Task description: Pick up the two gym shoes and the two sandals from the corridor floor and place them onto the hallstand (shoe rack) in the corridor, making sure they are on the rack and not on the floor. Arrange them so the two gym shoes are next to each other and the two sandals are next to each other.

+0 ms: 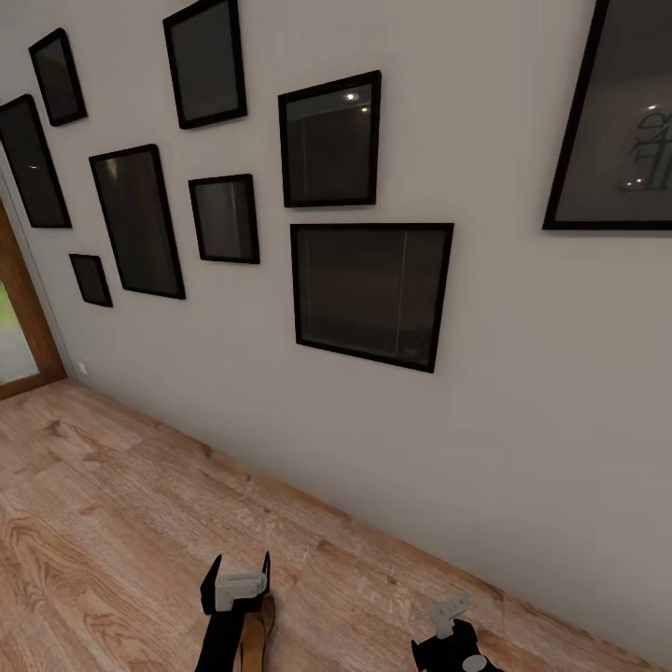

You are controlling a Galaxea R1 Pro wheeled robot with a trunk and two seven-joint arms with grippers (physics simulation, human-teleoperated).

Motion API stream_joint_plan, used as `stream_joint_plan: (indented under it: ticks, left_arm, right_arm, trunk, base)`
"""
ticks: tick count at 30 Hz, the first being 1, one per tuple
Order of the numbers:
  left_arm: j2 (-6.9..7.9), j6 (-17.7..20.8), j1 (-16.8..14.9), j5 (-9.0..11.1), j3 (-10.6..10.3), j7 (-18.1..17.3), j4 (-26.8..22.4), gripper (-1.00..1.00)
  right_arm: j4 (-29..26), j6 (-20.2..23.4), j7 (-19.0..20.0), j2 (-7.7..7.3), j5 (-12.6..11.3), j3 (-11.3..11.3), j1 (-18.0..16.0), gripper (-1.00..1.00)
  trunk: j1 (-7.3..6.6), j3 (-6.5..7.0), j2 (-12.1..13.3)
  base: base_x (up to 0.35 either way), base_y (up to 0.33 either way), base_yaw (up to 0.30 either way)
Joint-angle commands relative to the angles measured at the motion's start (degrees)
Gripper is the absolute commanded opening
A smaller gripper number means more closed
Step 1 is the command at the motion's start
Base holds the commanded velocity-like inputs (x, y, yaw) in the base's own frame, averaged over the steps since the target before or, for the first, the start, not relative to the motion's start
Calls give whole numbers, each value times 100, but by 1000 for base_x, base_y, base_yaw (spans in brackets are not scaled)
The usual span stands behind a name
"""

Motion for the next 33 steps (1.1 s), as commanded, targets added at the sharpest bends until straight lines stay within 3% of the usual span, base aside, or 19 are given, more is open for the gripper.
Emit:
stream_joint_plan:
  ticks: [1, 9, 12, 33]
  left_arm:
    - [10, 43, 0, -2, -4, -1, -2, 100]
    - [42, 179, 0, -3, -2, -2, -7, 100]
    - [-38, 114, 26, -2, -21, -14, 18, 100]
    - [-38, 114, 26, -2, -21, -14, 18, 100]
  right_arm:
    - [-1, 1, 1, -1, 0, 0, 0, 100]
    - [-4, 5, 9, -3, 0, 0, 0, 100]
    - [-10, 17, 47, -57, 12, 26, 9, 100]
    - [-10, 17, 47, -57, 12, 26, 9, 100]
  trunk:
    - [0, 0, 0]
    - [0, 0, 0]
    - [0, 0, 0]
    - [0, 0, 0]
  base:
    - [0, 0, 0]
    - [0, 0, 0]
    - [0, 0, 0]
    - [0, 0, 0]
